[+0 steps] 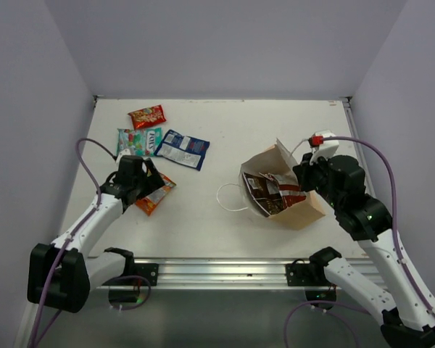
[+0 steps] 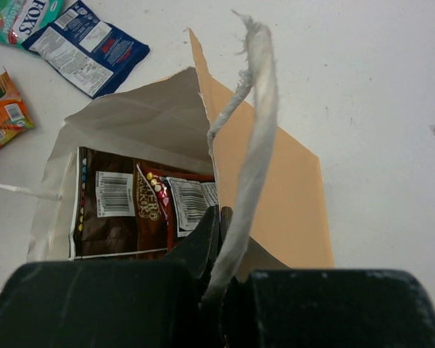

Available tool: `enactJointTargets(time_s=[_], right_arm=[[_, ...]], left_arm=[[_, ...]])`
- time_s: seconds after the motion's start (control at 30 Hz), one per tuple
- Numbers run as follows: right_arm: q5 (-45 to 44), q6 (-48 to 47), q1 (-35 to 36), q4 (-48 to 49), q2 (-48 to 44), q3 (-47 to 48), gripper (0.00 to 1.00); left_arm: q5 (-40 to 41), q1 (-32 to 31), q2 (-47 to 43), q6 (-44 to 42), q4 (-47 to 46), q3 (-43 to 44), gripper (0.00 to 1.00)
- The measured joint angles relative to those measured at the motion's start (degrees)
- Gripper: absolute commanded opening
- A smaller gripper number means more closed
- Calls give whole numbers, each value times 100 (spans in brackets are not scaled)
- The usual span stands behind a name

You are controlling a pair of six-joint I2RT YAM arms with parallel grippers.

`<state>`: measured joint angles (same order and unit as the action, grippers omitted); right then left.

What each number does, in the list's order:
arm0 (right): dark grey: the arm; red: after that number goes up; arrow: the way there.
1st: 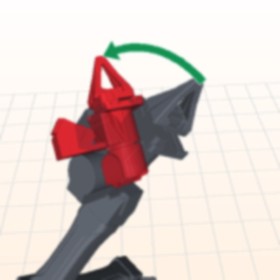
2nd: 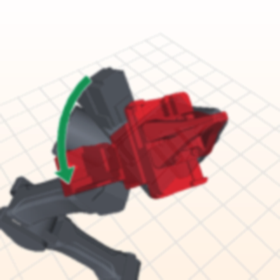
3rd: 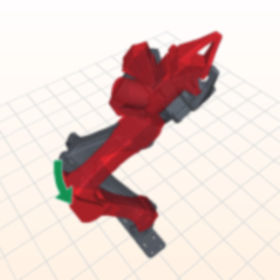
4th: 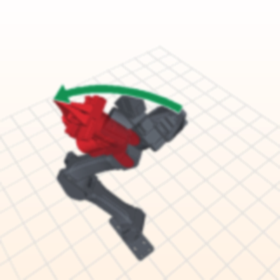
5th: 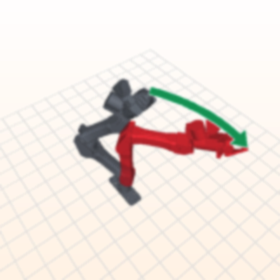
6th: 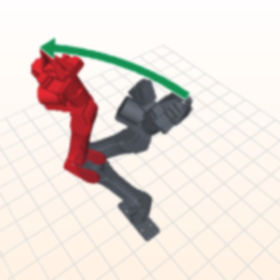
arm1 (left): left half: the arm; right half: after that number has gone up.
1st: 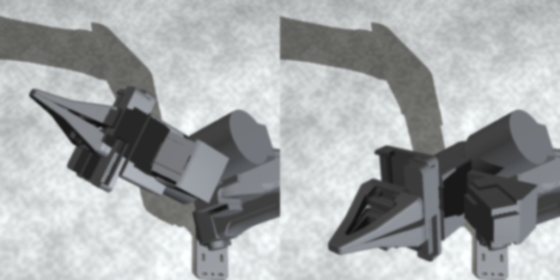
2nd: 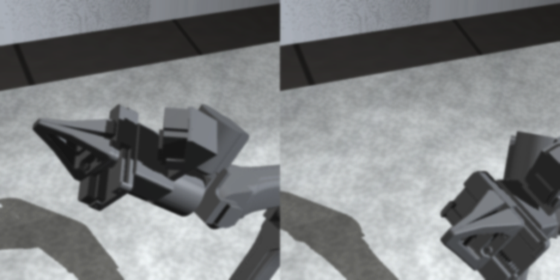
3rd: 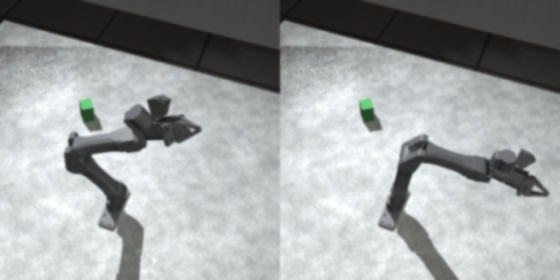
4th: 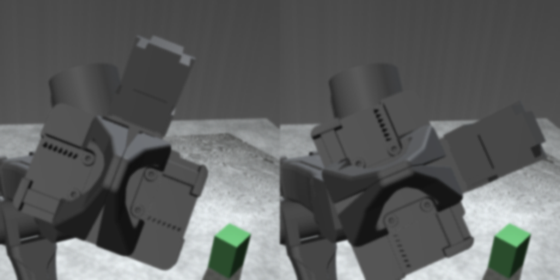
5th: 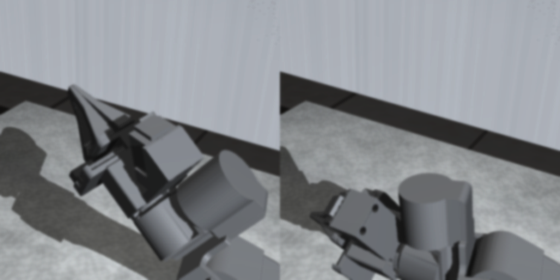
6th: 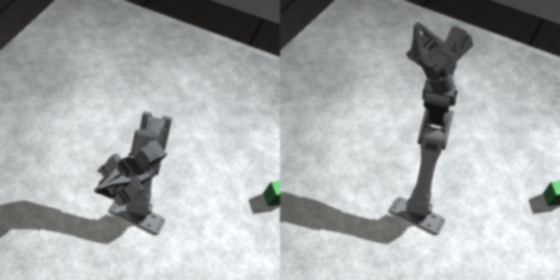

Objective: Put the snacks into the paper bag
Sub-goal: Place the snack in the paper bag, then pick up the snack from the center of the board.

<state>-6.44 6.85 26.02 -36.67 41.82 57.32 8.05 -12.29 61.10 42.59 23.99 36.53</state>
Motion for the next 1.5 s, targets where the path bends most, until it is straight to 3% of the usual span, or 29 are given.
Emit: enactJointTargets(time_s=[0.27,0.5,0.83,1.0,1.17,1.37,1.5], right_arm=[[26,22,33,-24,-142,-52,0],[157,74,96,26,-260,-153,0],[125,96,374,116,-367,-271,0],[-31,92,625,109,-407,-271,0],[-157,85,857,107,-485,-319,0],[-186,92,973,101,-498,-323,0],[-262,94,973,101,-496,-323,0]], left_arm=[[136,107,1143,-170,-439,245,86],[42,-90,1843,-553,-1145,302,81],[-33,-1779,2352,-789,-2175,278,77],[-160,-2511,2437,-739,-1895,579,79],[-120,-2625,1829,-372,-988,911,82],[313,-2625,203,323,-326,1115,88],[588,-2625,-800,772,-52,892,98]])
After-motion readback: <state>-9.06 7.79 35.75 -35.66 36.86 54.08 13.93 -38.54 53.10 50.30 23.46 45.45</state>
